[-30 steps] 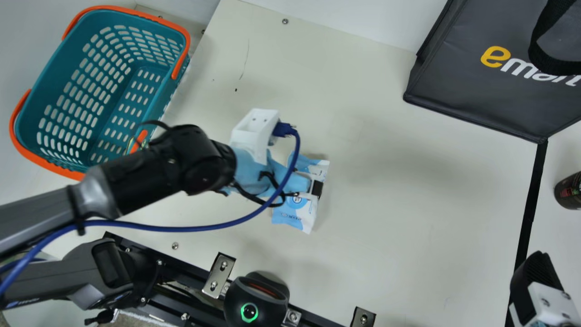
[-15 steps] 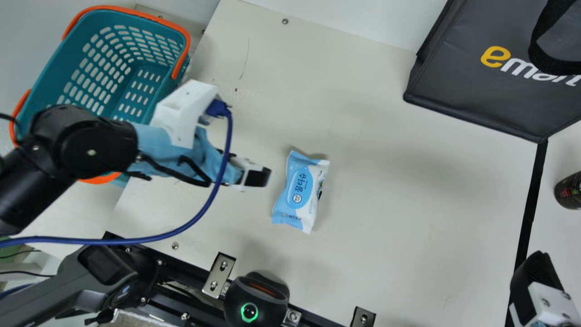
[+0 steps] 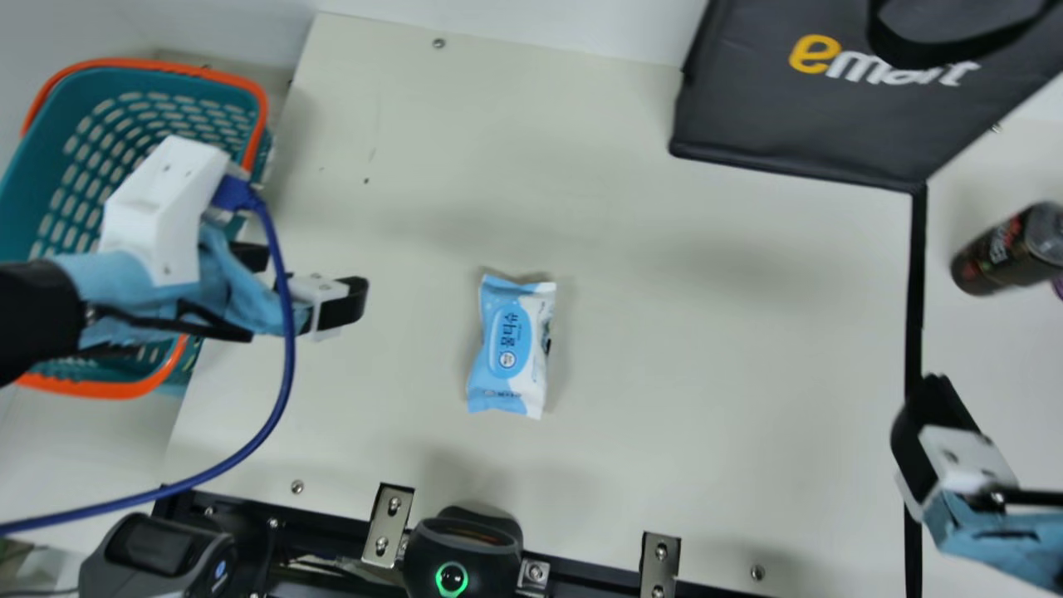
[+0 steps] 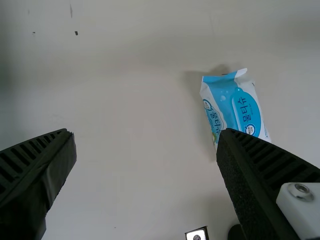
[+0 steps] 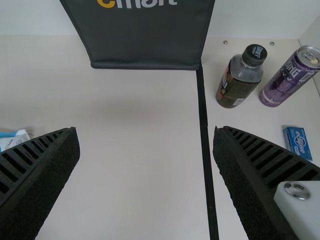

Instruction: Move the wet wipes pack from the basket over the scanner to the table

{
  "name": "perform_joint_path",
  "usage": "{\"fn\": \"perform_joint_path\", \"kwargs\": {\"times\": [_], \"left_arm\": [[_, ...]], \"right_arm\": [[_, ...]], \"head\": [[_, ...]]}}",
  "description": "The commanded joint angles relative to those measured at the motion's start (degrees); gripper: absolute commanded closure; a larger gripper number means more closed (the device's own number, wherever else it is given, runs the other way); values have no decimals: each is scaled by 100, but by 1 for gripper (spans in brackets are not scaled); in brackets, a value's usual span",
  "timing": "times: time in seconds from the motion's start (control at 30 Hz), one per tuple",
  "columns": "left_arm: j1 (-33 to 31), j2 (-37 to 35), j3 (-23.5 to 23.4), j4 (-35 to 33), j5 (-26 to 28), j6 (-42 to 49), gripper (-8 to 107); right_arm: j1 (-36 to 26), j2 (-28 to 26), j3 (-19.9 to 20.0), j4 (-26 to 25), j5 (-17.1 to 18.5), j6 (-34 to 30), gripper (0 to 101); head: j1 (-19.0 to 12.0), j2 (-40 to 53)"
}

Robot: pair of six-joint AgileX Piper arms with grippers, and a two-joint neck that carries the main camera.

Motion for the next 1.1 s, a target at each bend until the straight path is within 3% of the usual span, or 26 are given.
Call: {"fn": "perform_joint_path", "kwargs": {"times": [0.0, 0.5, 1.0, 1.07], "left_arm": [[0, 0, 0, 0, 0, 0, 9], [-315, 61, -37, 60, -56, -211, 9], [-2715, 1006, -570, 1005, -857, -2269, 9], [-3020, 1190, -688, 1158, -929, -2548, 22]], "right_arm": [[0, 0, 0, 0, 0, 0, 6], [0, 0, 0, 0, 8, 0, 6], [0, 0, 0, 0, 8, 0, 6], [0, 0, 0, 0, 8, 0, 6]], "head": [[-175, -536], [-175, -668], [-175, -668], [-175, -668]]}}
